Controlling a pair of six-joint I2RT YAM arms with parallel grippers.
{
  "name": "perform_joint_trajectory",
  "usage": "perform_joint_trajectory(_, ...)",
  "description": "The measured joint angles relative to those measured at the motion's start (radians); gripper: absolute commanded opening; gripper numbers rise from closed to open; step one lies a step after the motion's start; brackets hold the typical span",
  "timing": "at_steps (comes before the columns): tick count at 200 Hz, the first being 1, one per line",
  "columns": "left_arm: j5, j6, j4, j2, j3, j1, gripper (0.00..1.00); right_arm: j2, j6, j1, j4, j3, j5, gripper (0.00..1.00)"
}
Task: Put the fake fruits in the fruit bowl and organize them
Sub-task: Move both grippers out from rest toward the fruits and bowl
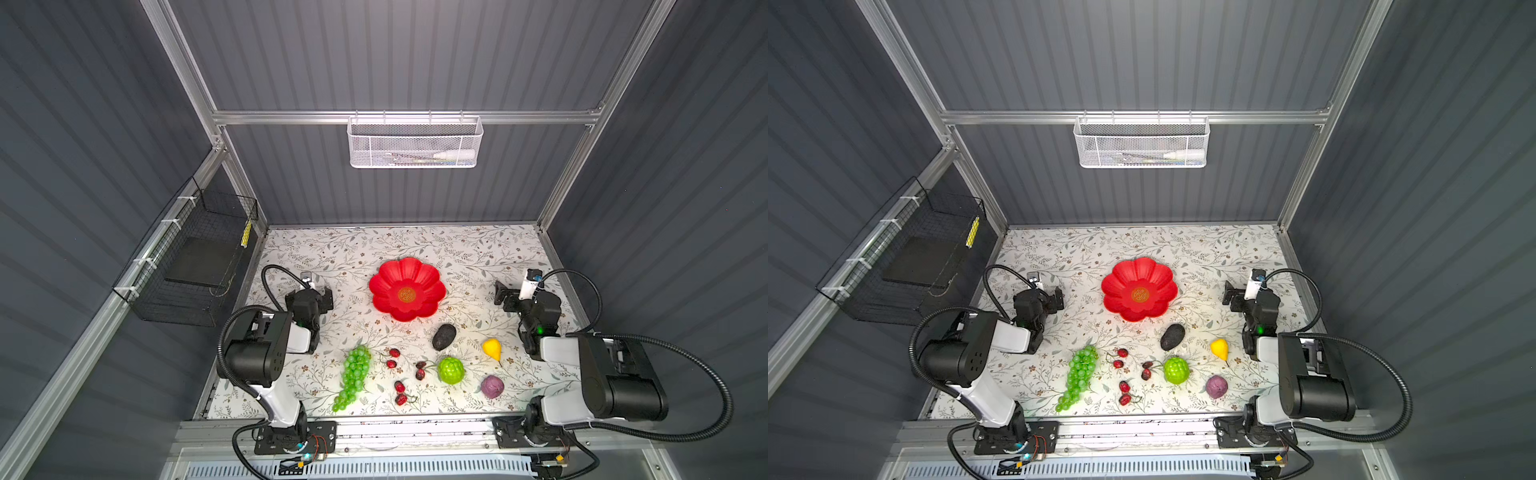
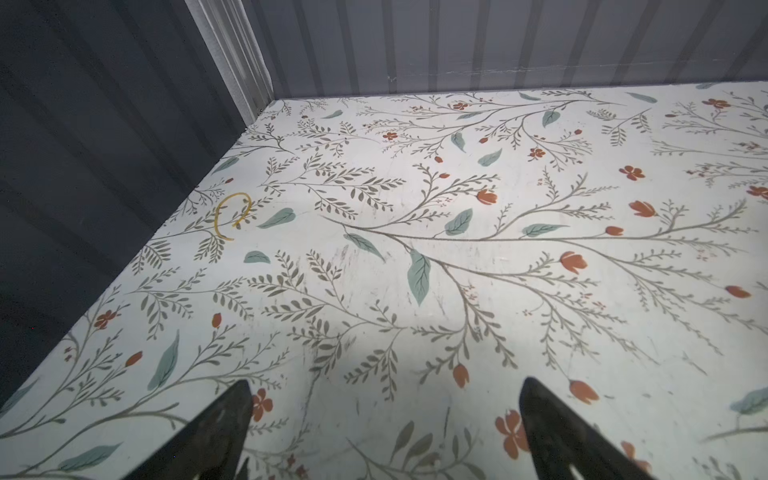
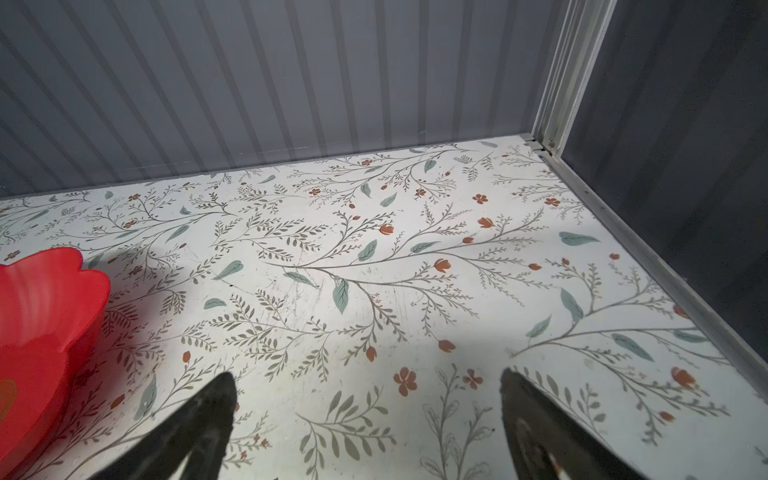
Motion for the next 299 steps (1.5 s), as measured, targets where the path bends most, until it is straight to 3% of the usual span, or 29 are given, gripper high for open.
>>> perform_joint_trajectory(130,0.001,0.000,-0.014,0.000,0.000,0.002,1.00,-0.002,0.003,0.000,-0.005,0.000,0.018,0.99)
perform_joint_trajectory(166,-0.029,-0.006,-0.133,-0.026,0.041,0.001,1.00,-0.148,0.014,0.000,-0.130,0.008,0.066,0.99)
perform_joint_trajectory(230,-0.136,-0.122,-0.757,-0.169,0.465,-0.048,1.00,-0.437,0.160,0.034,-0.775,0.383,0.081,0.88)
perform_joint_trajectory(257,-0.152,-0.204,-1.001,-0.223,0.574,-0.158,0.99,-0.516,0.219,0.181,-1.044,0.466,0.072,0.86)
perform_joint_trajectory(299,-0.031,-0.346,-1.270,-0.257,0.584,-0.249,0.99,-0.548,0.331,0.434,-1.427,0.417,0.085,0.86)
